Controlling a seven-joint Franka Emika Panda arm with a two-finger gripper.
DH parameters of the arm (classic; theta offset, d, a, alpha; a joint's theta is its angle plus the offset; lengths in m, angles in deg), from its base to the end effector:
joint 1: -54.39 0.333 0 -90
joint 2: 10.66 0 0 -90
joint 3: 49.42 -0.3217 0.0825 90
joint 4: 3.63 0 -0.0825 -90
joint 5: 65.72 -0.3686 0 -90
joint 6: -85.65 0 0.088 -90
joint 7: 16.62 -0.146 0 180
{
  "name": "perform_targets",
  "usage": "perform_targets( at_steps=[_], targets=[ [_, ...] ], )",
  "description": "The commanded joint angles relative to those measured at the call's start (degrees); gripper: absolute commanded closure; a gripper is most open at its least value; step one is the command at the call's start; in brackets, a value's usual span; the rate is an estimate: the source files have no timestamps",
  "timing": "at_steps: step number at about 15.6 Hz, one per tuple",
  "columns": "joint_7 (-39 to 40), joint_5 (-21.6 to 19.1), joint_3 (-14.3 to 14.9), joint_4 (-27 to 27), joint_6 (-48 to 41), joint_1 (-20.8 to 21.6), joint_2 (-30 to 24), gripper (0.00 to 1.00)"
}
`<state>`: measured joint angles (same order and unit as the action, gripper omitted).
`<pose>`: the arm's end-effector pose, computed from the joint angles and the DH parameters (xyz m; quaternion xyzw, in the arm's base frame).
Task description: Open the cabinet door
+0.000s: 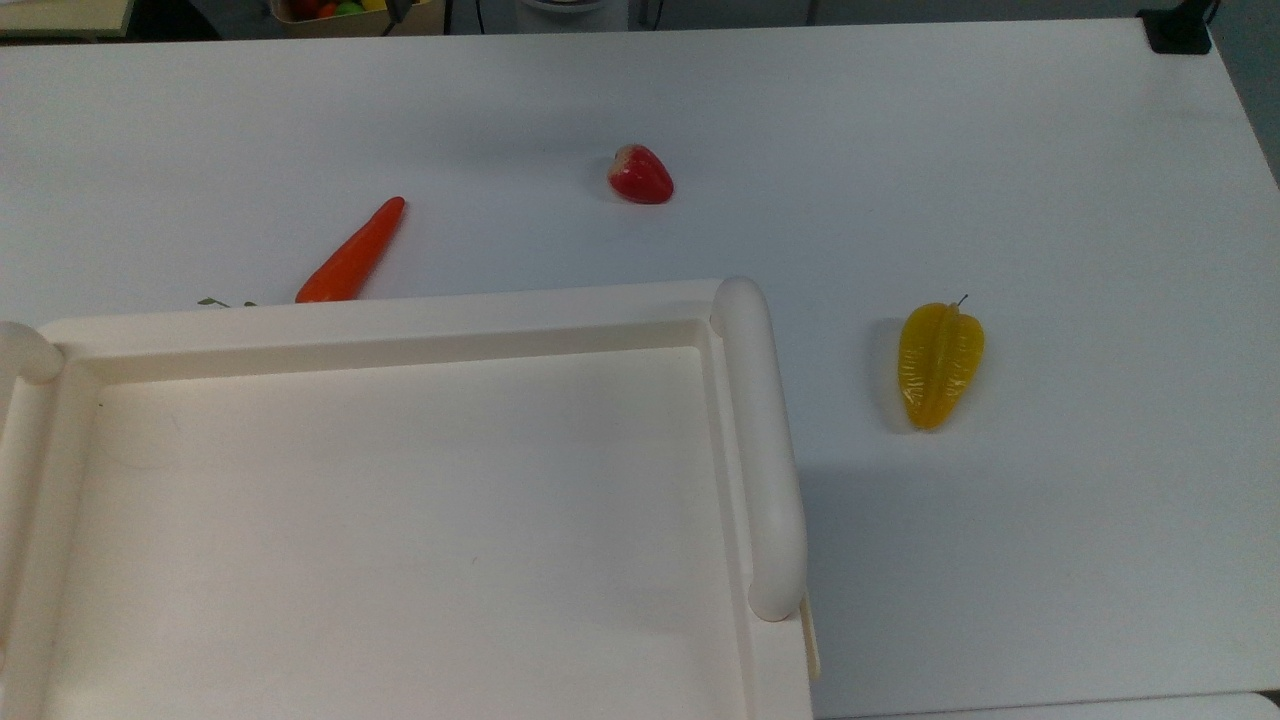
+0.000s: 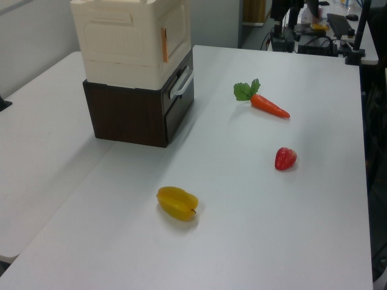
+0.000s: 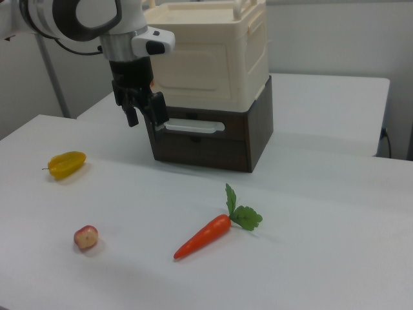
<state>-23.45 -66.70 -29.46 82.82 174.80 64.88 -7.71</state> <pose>0.5469 -0.0838 0.5916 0.9899 -0.1414 -0.0006 0.0002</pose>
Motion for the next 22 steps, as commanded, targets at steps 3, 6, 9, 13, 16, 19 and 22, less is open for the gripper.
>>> perform_targets(
  at_steps=[3,6,9,13,16,19,22],
  targets=[
    [2.3,-0.2,0.0,0.6,0.0,-0.9,-1.1,0.0],
    [2.4,-0.4,-0.3,0.6,-0.1,-0.8,-1.0,0.0],
    [2.7,-0.5,-0.1,0.6,0.1,-1.0,-1.0,0.0],
    [6.2,-2.1,0.0,0.6,0.4,-1.3,-0.9,0.0],
    [6.4,-2.6,-0.1,0.6,0.4,-1.2,-0.8,0.0],
    [6.9,-5.6,-0.1,0.6,0.7,-1.3,0.1,0.0],
    [11.7,-9.2,0.0,0.6,3.8,-1.5,0.2,0.0]
  ],
)
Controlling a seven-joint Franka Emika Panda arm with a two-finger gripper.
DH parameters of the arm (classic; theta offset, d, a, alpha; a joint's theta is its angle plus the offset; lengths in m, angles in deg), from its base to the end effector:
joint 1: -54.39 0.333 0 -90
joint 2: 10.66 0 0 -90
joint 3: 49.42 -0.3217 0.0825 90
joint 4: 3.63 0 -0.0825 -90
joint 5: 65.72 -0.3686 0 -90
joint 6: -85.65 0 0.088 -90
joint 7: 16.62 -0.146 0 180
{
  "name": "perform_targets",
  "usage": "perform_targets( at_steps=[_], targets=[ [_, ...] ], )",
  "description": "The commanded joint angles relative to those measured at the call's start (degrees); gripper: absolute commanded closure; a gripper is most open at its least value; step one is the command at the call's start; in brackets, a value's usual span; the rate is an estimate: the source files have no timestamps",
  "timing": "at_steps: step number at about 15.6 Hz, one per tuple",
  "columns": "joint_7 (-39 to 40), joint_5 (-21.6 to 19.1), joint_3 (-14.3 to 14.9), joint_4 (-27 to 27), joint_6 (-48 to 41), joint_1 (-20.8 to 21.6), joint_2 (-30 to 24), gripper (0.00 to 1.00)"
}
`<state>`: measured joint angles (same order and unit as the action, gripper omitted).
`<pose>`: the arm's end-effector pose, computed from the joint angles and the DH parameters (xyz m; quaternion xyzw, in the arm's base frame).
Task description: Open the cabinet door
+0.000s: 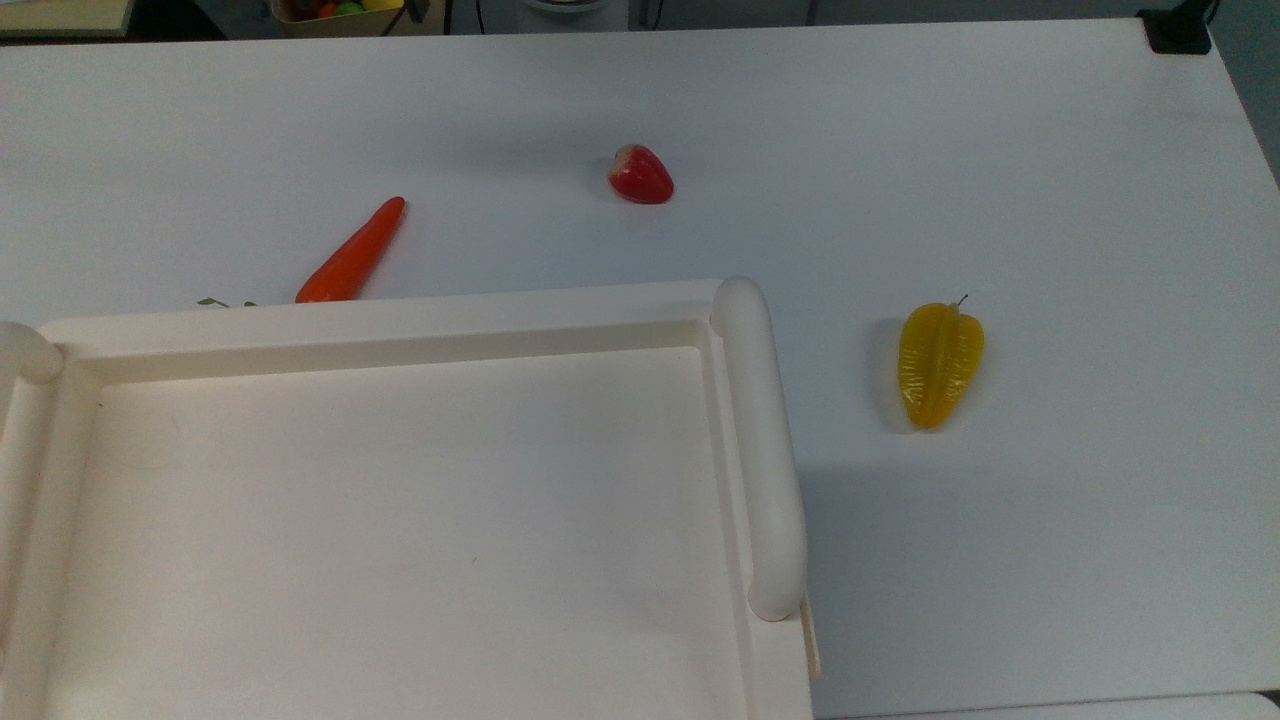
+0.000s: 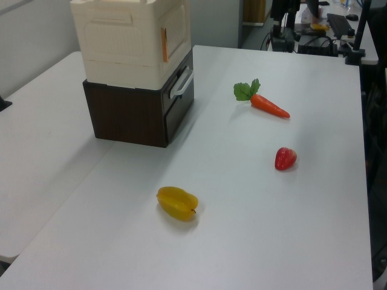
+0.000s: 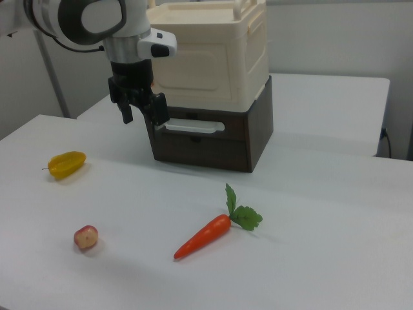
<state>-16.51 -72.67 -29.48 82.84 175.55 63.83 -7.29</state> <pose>0.5518 -0.0787 0.5895 -0.9947 0.0899 -0.0069 0.0502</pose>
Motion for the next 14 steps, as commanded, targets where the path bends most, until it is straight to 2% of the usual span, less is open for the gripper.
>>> perform_targets(
  at_steps=[1,5,10,14],
  targets=[
    [6.3,-3.9,0.0,0.6,4.4,-0.9,0.1,0.0],
    [8.3,-6.0,-0.2,0.5,12.4,-1.0,0.2,0.0],
    [7.6,-6.1,-1.1,-2.2,15.7,-0.3,0.7,0.0],
    [7.5,-7.7,-3.9,-2.3,23.8,-0.3,2.2,0.0]
  ],
)
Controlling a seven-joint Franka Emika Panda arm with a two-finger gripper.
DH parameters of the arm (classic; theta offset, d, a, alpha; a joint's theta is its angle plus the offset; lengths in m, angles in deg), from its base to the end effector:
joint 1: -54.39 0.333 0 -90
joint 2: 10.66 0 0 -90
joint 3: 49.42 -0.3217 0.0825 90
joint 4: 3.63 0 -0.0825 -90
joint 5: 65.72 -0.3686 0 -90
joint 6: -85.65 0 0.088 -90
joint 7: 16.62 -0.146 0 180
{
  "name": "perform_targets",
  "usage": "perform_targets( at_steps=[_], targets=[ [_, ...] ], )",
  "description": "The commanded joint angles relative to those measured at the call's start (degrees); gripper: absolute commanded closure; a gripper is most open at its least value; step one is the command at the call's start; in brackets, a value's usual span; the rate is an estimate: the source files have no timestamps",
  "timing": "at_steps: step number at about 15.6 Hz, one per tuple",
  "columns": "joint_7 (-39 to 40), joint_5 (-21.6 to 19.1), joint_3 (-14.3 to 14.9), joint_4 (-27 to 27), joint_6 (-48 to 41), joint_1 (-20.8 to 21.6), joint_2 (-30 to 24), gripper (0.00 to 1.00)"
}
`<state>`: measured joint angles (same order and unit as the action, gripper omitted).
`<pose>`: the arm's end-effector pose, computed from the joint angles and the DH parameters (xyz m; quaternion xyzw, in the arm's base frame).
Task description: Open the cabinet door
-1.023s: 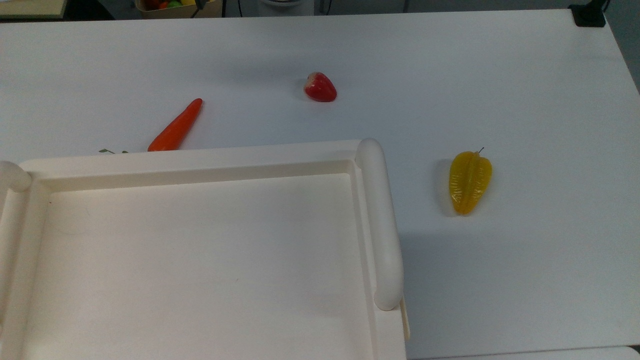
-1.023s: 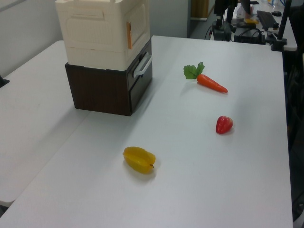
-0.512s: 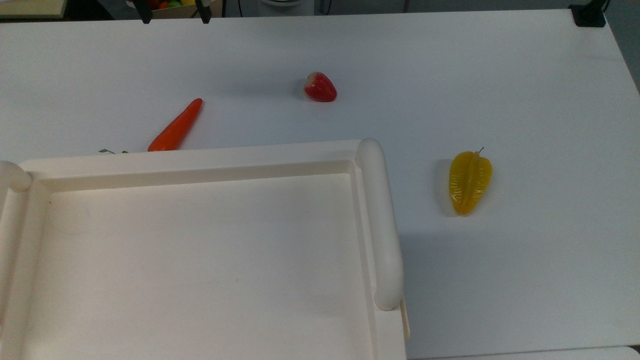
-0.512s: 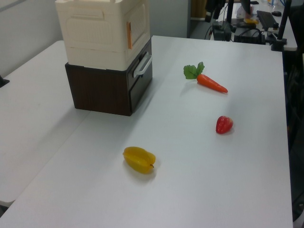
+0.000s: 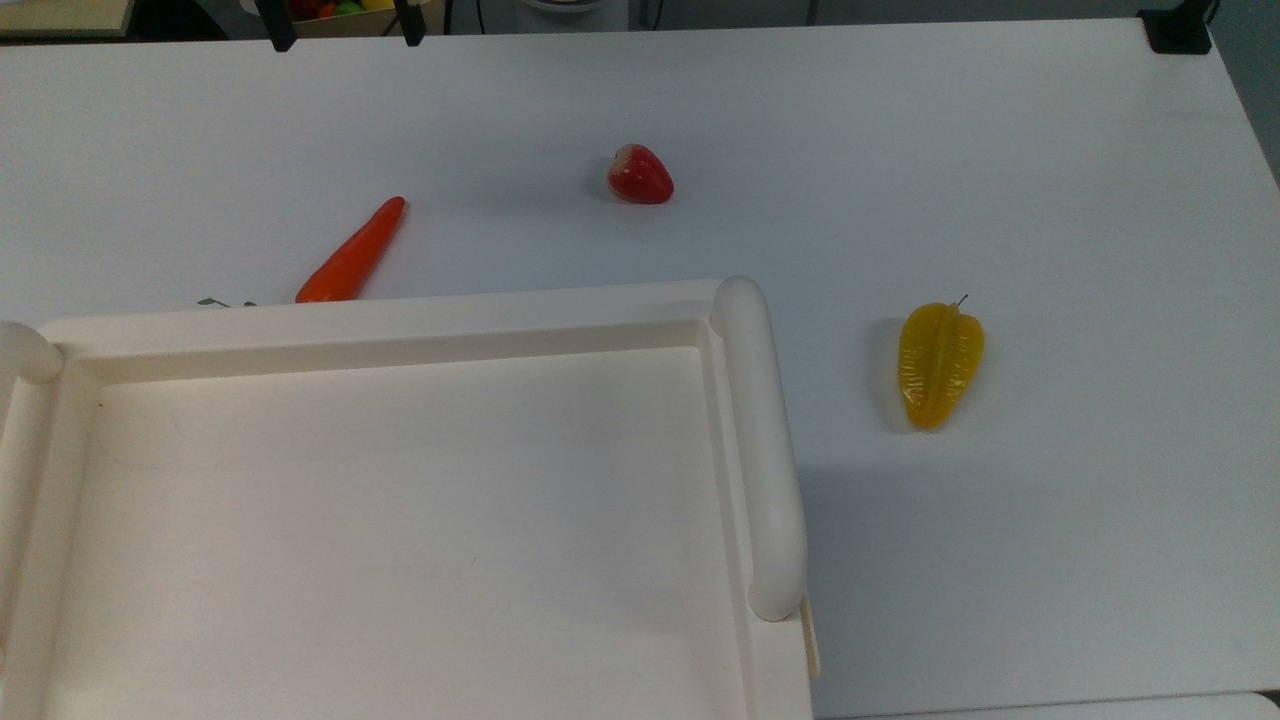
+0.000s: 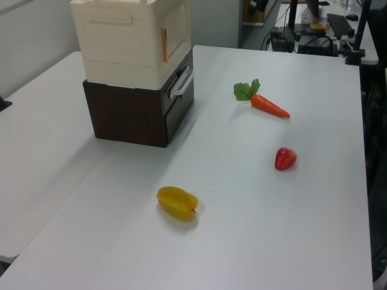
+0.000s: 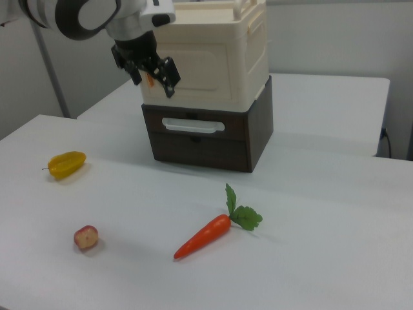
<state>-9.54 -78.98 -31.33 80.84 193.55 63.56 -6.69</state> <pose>0.5991 -0.0610 0.6368 -0.9796 0.0298 -0.1825 0.0792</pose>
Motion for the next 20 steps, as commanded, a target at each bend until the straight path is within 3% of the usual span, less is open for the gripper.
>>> perform_targets(
  at_steps=[1,7,9,16,20],
  targets=[
    [0.5,-1.5,-2.8,-0.3,8.6,0.0,2.0,0.0],
    [-1.9,-1.6,-5.6,-0.2,21.8,0.3,5.5,0.0],
    [-2.1,-1.4,-5.8,-0.3,25.7,2.2,7.1,0.0],
    [-2.1,-0.4,-5.7,-0.4,28.3,7.5,9.6,0.0],
    [-6.4,3.8,-5.5,-3.4,33.8,9.8,14.6,0.07]
  ],
)
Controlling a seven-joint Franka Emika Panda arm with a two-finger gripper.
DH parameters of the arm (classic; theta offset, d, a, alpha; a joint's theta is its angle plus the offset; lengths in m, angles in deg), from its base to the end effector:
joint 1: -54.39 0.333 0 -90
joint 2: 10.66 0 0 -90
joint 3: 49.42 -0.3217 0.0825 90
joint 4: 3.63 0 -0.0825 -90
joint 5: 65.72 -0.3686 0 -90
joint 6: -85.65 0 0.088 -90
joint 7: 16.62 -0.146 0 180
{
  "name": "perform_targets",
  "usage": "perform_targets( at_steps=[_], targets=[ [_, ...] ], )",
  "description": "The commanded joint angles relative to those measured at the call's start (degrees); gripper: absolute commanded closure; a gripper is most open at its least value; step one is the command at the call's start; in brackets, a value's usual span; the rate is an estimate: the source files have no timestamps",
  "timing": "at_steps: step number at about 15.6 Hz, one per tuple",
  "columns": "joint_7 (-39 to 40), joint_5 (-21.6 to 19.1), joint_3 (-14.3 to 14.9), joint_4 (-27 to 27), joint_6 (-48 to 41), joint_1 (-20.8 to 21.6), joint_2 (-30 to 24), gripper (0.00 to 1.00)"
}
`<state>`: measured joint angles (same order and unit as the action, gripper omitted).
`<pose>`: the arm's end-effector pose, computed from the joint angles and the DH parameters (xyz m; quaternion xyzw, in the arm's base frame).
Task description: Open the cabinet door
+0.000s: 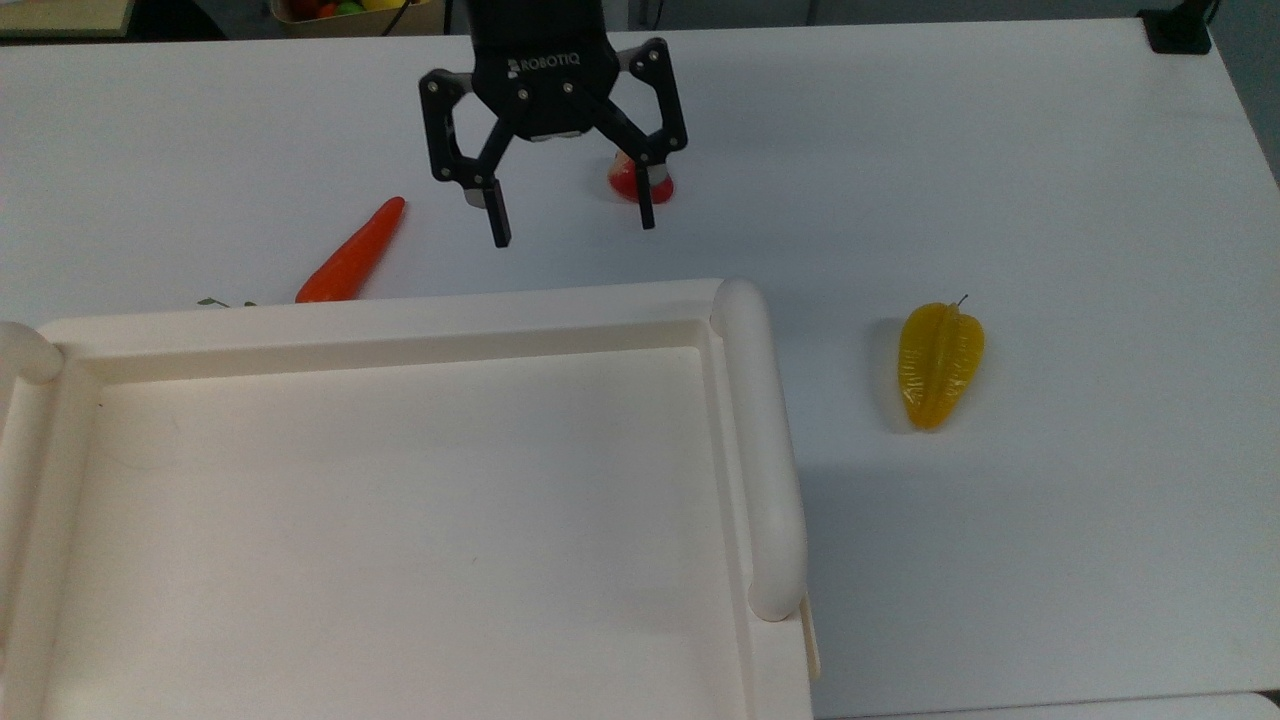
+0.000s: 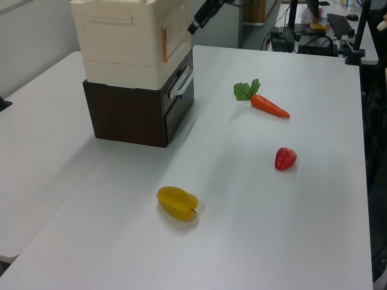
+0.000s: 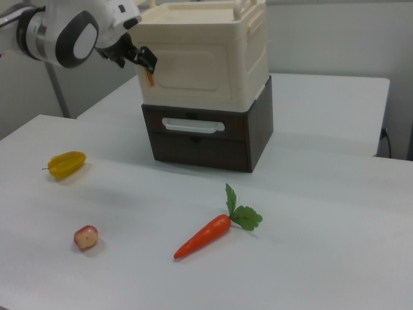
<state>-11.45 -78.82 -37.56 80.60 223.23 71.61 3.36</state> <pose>0.6885 0.0898 0.6004 -0.9369 -0.0442 -0.3375 0.0792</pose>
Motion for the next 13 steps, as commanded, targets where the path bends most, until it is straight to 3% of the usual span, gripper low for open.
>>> perform_targets(
  at_steps=[1,7,9,13],
  targets=[
    [-6.6,5.6,0.6,-4.8,4.4,1.8,6.1,0.07],
    [-10.9,7.3,0.7,-6.7,4.5,1.8,7.4,0.2],
    [-11.2,7.7,0.6,-7.5,5.6,1.8,7.9,0.29],
    [-11.8,8.2,0.7,-7.5,5.9,2.8,8.5,0.34]
  ],
)
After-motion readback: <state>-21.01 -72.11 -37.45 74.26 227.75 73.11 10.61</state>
